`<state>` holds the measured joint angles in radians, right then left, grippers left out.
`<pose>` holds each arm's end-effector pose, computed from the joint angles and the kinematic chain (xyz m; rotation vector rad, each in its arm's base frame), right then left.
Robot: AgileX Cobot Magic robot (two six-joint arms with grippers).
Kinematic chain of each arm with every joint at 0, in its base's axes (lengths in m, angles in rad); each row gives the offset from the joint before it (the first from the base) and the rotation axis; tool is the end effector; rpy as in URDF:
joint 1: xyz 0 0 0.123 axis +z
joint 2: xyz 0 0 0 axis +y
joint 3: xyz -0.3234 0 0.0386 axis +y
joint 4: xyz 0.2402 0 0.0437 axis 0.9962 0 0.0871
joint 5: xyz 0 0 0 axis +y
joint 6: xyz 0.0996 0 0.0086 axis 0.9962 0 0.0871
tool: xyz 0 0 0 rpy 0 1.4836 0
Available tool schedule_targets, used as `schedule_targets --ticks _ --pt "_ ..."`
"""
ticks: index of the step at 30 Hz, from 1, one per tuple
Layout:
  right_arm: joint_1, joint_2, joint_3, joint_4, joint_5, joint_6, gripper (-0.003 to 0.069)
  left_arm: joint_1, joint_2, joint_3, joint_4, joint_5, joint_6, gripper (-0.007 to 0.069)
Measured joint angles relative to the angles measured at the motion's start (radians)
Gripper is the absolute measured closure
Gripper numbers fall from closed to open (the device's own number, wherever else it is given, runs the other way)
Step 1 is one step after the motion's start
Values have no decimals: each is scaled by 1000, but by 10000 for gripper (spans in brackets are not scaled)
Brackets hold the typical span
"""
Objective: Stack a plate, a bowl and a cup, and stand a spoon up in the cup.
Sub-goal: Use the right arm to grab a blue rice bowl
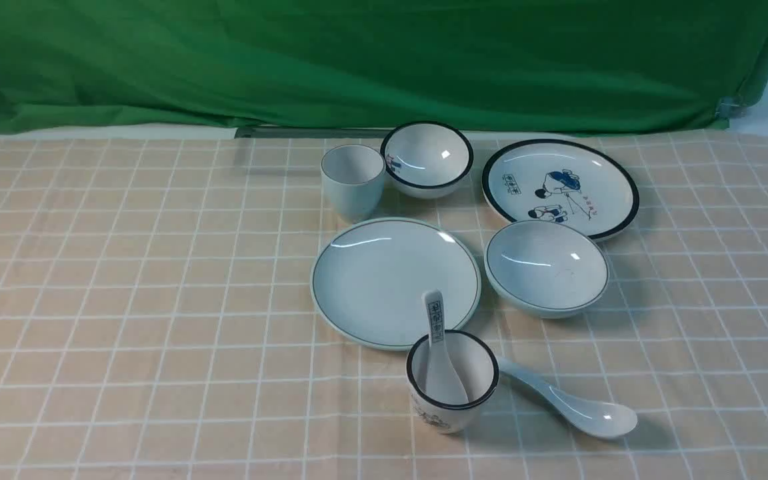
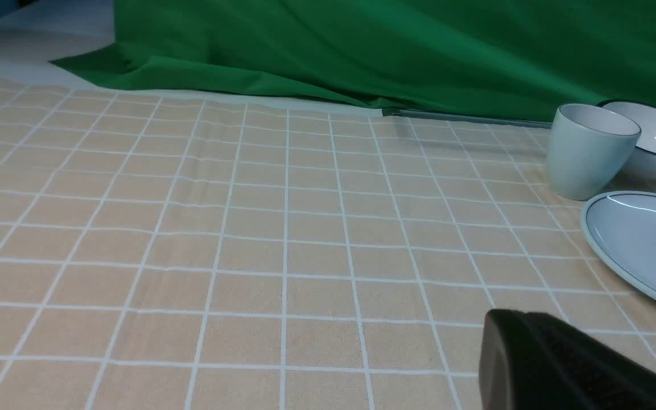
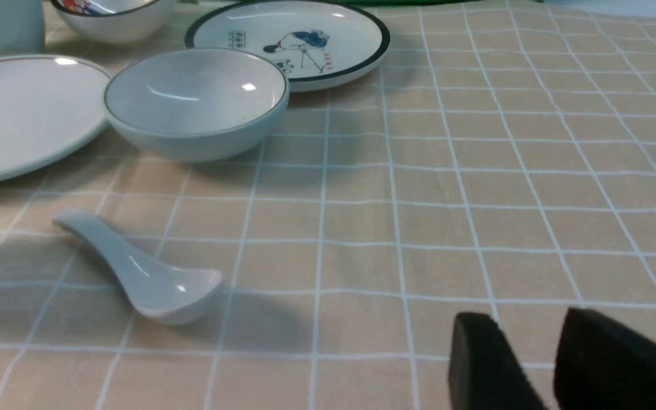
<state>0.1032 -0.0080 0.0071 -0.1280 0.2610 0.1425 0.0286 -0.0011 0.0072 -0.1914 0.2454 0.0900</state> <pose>0.0152 -0.0018 0.1858 -0.0493 1.7413 0.0608 0.0157 -0.0042 0.1875 -0.0736 1.7299 -0.0895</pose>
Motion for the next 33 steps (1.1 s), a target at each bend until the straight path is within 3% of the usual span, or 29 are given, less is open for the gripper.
schedule_targets --ticks 19,20,24,29,33 --pt "0 0 0 0 0 0 421 0 0 0 -6 -19 -3 620" --pt "0 0 0 0 1 0 421 0 0 0 -46 -52 -28 620" --pt "0 0 0 0 1 0 419 0 0 0 -404 -198 -148 620" --pt "0 0 0 0 1 0 418 0 0 -11 -500 -271 -195 620" --pt "0 0 0 0 1 0 418 0 20 -148 -488 -112 -120 620"
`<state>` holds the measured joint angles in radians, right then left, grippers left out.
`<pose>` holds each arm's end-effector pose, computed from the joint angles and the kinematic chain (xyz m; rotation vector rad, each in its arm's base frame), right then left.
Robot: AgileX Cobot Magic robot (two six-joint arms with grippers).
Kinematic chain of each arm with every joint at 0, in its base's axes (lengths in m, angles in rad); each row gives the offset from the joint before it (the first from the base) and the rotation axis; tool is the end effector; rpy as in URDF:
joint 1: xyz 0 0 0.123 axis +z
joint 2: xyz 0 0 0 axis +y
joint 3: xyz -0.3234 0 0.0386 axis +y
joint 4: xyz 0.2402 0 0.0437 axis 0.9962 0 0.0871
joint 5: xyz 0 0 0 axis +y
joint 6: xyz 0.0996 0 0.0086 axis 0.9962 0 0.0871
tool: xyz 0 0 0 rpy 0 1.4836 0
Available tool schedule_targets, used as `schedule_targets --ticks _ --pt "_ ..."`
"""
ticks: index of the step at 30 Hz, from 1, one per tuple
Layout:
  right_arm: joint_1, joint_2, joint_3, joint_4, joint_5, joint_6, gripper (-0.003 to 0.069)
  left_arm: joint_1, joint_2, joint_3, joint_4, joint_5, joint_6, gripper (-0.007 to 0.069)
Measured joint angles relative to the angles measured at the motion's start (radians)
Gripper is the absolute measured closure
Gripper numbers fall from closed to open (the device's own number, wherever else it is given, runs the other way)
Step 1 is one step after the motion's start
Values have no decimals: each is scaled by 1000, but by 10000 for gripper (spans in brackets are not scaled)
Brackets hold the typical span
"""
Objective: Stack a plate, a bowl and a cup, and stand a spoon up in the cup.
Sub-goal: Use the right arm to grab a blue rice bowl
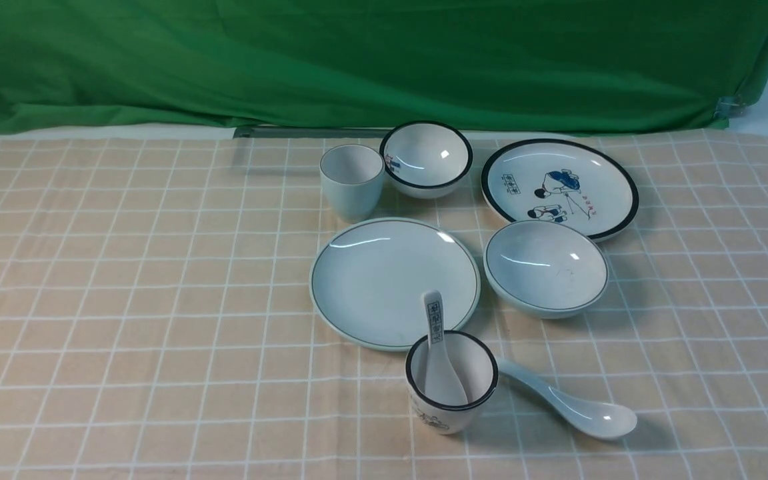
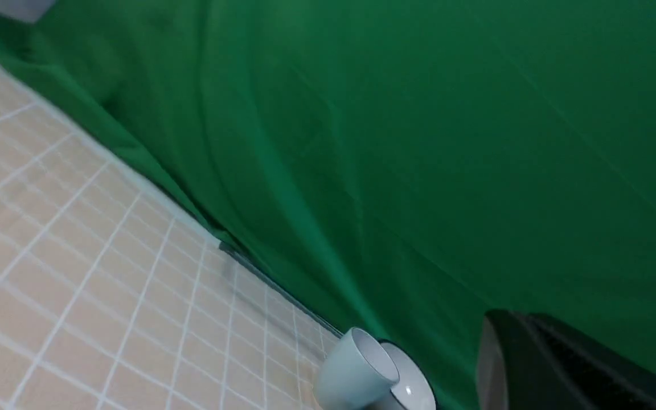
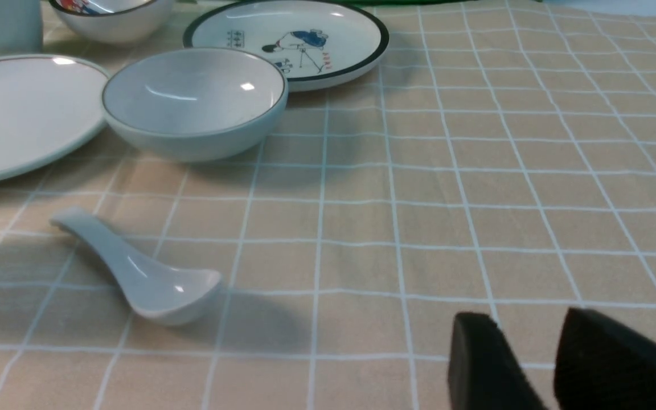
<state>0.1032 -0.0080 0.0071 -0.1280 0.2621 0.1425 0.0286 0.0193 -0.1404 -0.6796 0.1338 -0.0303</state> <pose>0.0151 -0.0018 0.1857 -0.0493 1.7423 0.0606 0.0099 -0.0082 0.2505 -0.4715 1.4206 -0.6102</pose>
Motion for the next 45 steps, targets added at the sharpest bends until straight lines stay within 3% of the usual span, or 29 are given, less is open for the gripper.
schedule_targets --ticks 6,9,16,19,24,27,30,32,35,37,38,39,40,42,43,45 --pt "0 0 0 0 0 0 419 -9 291 -316 16 365 364 620" --pt "0 0 0 0 0 0 419 -70 476 -416 31 458 461 620" --pt "0 0 0 0 -2 0 419 -334 872 -580 192 548 504 620" --pt "0 0 0 61 -58 59 419 -401 975 -628 201 560 504 620" --pt "0 0 0 198 -255 277 419 -430 1028 -673 195 562 505 620" --pt "0 0 0 211 -368 312 423 -430 1018 -681 194 560 526 620" --pt "20 41 -57 214 -287 323 477 -430 982 -682 194 555 557 620" --pt "36 83 -104 214 -224 286 505 -430 960 -682 193 540 560 620" --pt "146 362 -383 214 41 5 557 -430 907 -682 191 484 581 620" --pt "176 455 -462 214 111 -75 557 -430 892 -682 190 470 587 620" --pt "222 627 -585 213 230 -207 556 -430 872 -683 189 462 593 620" --pt "227 645 -600 213 230 -222 556 -430 869 -683 189 462 594 620" --pt "273 827 -735 212 339 -367 554 -430 842 -683 189 464 601 620" --pt "296 912 -804 212 386 -453 552 -430 820 -683 189 470 601 620" --pt "320 1074 -892 211 420 -558 543 -430 781 -683 190 487 603 620" --pt "328 1150 -936 211 425 -604 531 -430 757 -683 190 502 603 620"
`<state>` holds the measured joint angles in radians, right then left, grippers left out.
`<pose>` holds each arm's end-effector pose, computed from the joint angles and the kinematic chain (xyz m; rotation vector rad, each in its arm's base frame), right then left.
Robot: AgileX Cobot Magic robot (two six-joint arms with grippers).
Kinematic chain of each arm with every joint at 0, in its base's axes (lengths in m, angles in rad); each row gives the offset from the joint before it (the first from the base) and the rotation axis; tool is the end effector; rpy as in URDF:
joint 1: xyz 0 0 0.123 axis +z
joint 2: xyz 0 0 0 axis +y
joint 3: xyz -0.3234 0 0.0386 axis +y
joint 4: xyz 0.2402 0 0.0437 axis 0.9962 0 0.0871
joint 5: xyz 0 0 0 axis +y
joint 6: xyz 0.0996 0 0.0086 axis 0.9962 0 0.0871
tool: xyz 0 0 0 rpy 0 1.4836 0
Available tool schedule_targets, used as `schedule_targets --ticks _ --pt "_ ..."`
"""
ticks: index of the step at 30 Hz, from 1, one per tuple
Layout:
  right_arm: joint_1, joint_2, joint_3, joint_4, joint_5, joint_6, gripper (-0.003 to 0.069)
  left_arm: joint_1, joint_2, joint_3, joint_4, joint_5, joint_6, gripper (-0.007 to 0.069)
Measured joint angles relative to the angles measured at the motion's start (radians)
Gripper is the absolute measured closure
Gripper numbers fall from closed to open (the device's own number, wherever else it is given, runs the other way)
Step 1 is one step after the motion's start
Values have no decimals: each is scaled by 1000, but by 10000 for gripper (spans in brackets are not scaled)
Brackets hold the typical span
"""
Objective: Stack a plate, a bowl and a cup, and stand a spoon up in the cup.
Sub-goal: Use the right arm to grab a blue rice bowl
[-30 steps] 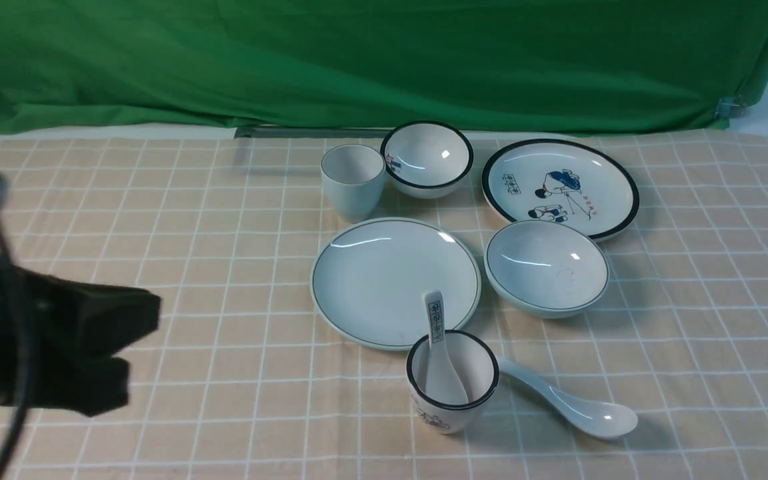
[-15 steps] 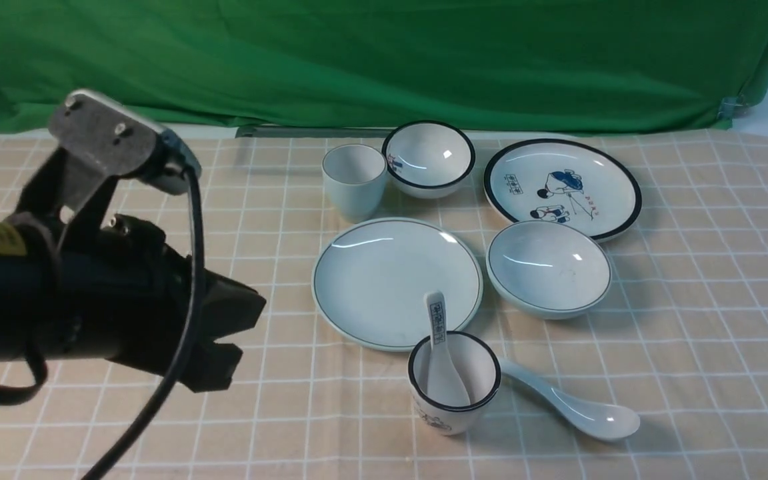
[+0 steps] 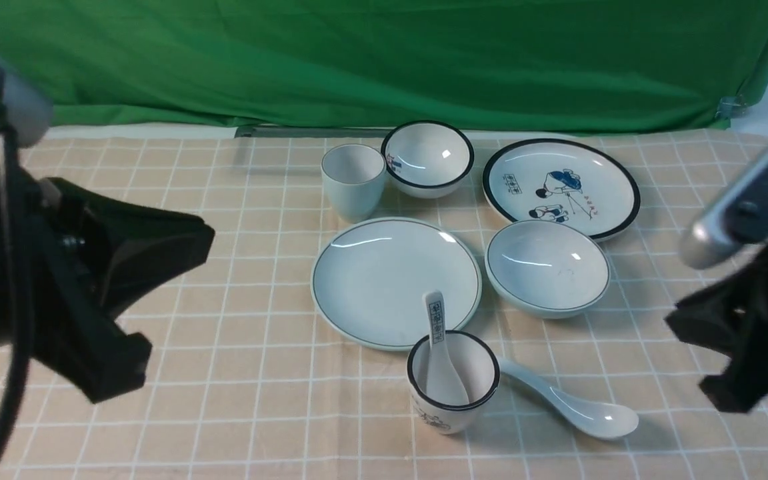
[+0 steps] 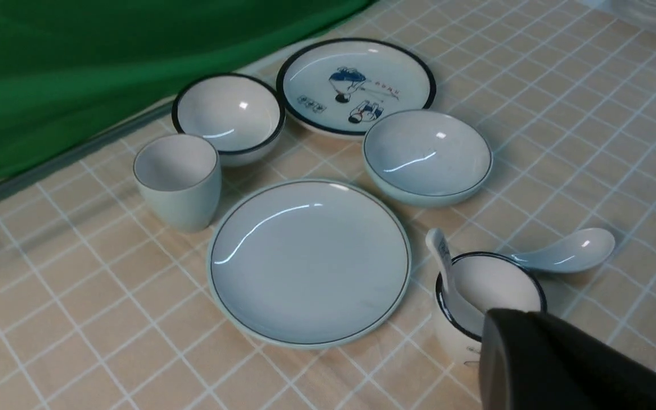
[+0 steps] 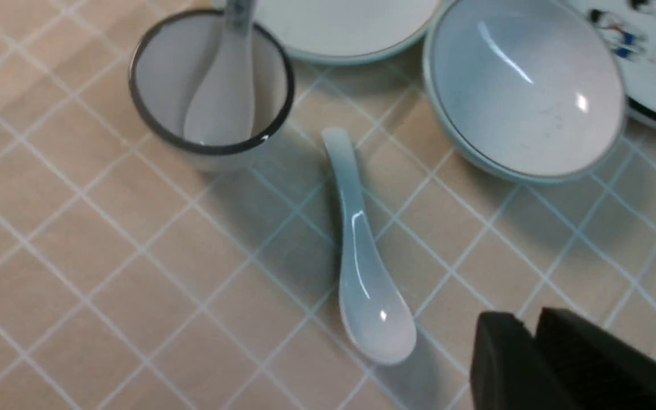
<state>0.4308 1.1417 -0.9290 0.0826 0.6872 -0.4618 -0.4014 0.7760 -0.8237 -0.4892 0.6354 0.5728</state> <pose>0.1916 0.0938 0.3527 -0.9816 2.1701 0.0780 0.1003 -0.0729 0.3910 0.7392 1.8806 -0.4327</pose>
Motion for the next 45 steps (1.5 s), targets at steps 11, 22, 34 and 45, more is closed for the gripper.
schedule_targets --ticks 11,22,34,45 --pt "4 528 -303 -2 48 -334 130 0 -212 0 1 178 -13 620" --pt "0 743 -313 -10 -141 -407 216 0 -244 0 1 200 -71 620" --pt "-1 758 -313 -17 -165 -413 579 0 -244 0 1 204 -75 620" --pt "78 623 -469 -15 -52 -233 587 0 -244 0 12 219 -75 620"
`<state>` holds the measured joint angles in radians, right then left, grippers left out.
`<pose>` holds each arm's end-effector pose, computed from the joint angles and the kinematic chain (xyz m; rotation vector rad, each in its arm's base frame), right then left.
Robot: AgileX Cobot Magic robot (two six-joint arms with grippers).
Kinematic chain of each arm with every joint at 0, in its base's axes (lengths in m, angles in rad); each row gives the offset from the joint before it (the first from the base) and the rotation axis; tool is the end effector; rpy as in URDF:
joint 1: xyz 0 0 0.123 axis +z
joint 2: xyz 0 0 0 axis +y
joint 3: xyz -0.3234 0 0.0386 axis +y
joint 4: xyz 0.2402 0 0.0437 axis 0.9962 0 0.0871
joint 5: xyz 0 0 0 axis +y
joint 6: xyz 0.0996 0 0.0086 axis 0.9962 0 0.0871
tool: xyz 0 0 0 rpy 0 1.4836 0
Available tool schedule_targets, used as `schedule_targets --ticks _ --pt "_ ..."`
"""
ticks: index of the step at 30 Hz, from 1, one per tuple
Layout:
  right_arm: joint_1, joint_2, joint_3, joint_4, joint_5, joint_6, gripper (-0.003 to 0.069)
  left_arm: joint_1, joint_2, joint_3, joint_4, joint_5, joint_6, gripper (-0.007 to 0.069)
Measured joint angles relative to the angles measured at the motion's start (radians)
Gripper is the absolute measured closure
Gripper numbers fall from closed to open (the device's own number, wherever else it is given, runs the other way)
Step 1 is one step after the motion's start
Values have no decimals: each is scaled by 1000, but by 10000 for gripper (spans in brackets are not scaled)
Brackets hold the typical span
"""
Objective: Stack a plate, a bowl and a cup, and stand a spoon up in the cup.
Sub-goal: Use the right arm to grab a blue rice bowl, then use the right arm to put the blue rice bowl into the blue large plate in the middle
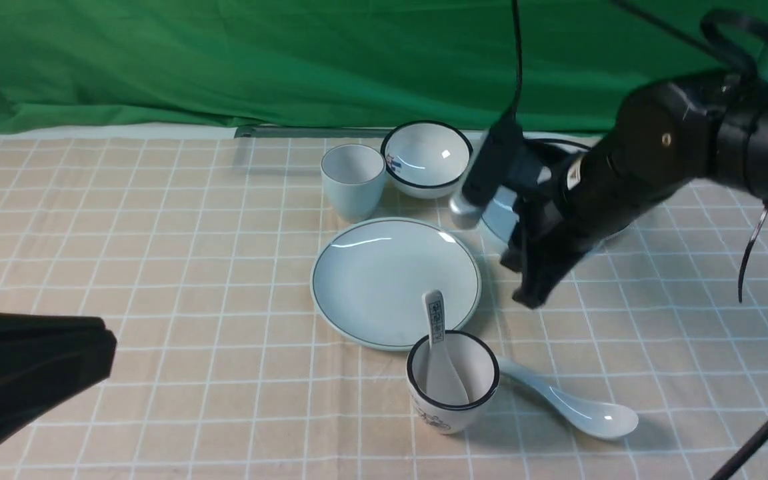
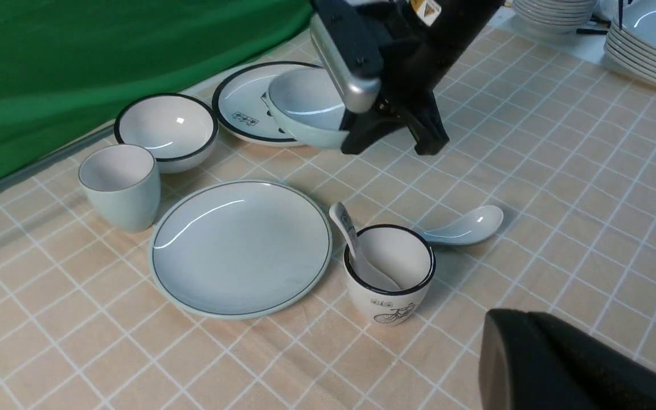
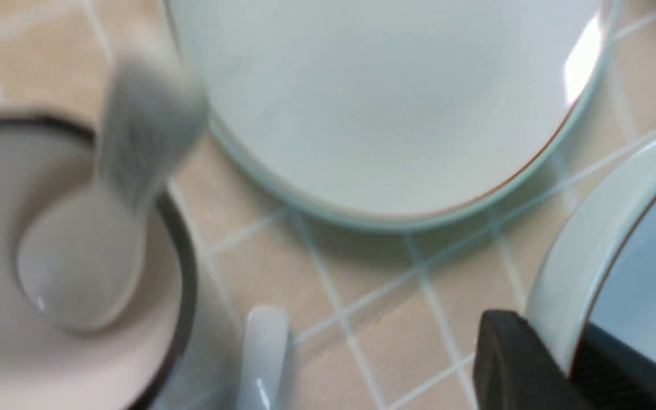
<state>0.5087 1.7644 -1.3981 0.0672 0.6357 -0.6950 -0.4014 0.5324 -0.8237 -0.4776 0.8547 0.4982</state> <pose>0.3482 0.1988 0.3085 -1.3643 2.0752 -0.0065 0.0271 -0.0492 0.3932 0.7803 1.8357 -0.5005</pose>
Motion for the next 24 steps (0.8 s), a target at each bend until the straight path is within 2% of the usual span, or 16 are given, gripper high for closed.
schedule_targets --ticks 6,12,24 --pt "101 47 -186 6 31 64 587 0 0 0 3 -4 0 620" --pt "160 188 -279 14 48 88 587 0 0 0 3 -3 0 620" --pt "173 328 -295 14 99 105 587 0 0 20 3 7 0 620"
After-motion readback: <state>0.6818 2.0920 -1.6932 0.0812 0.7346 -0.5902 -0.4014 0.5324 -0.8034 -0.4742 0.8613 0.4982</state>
